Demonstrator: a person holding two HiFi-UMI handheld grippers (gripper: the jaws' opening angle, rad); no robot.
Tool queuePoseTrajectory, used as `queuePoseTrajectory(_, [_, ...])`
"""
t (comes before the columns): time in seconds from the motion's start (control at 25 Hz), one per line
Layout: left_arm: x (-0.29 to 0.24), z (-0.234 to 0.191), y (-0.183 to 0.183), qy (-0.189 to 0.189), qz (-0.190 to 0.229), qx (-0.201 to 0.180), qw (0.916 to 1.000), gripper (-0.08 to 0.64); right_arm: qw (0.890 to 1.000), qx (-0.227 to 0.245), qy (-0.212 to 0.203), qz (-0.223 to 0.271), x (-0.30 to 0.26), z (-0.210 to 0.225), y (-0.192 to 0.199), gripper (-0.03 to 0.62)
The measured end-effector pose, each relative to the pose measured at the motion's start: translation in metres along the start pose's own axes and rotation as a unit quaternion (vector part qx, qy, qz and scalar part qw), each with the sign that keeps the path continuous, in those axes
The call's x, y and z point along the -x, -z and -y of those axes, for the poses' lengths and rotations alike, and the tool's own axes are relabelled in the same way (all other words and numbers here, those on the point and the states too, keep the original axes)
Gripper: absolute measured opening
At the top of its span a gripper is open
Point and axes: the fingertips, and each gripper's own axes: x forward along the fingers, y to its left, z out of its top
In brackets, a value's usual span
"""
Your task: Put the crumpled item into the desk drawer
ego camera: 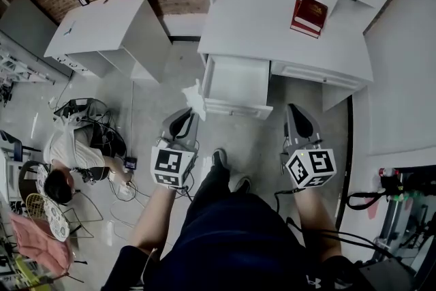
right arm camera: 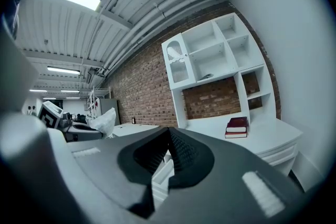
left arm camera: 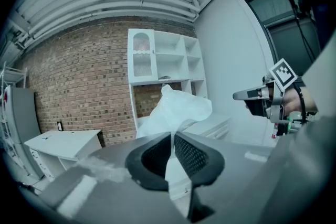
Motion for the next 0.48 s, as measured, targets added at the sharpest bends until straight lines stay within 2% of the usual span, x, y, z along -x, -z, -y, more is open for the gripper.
queuePoseTrajectory(0.16, [-0.015, -0.01, 0.007, -0.008, -0.011, -0.017, 0.9998, 0.025, 1.0, 0.0, 0.004, -0.009, -0.01, 0.005, 0.005, 0.002])
queuePoseTrajectory(0.48, [-0.061, -0.04, 0.012, 0.008, -0.014, -0.003, 0.9999, 0.025, 0.999, 0.003, 0.03, -0.021, -0.051, 0.023, 0.004, 0.002])
